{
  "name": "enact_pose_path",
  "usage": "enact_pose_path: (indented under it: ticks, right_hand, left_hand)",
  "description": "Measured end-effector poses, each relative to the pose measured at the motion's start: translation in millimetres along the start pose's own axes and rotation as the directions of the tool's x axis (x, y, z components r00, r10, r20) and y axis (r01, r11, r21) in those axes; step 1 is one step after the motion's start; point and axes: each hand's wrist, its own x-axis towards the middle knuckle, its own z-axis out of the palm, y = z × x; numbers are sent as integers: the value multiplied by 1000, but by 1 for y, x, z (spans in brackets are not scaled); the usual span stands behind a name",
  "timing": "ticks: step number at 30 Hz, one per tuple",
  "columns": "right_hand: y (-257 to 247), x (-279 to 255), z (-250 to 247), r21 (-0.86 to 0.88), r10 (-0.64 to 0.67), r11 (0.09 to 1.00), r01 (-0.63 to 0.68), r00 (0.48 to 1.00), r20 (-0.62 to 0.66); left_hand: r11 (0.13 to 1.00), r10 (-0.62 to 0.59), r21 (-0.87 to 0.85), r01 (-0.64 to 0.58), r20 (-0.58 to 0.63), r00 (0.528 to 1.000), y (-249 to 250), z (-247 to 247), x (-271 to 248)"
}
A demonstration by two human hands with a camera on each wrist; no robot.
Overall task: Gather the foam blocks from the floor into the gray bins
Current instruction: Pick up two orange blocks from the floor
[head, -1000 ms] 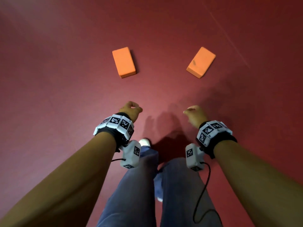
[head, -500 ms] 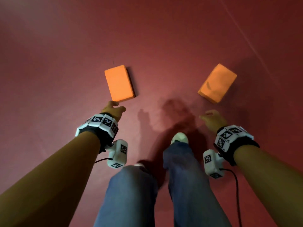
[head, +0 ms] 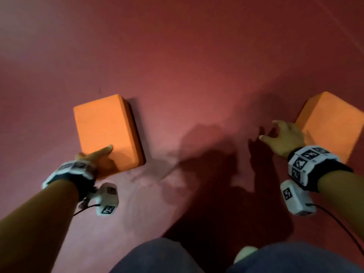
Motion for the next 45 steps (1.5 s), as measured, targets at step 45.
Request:
enact_pose_path:
  ticks: [45]
  right_hand:
    - [88,-143,-72,860,349,45,-509,815,464]
  left_hand:
    - [887,97,395,-240,349,932,114,146,-193]
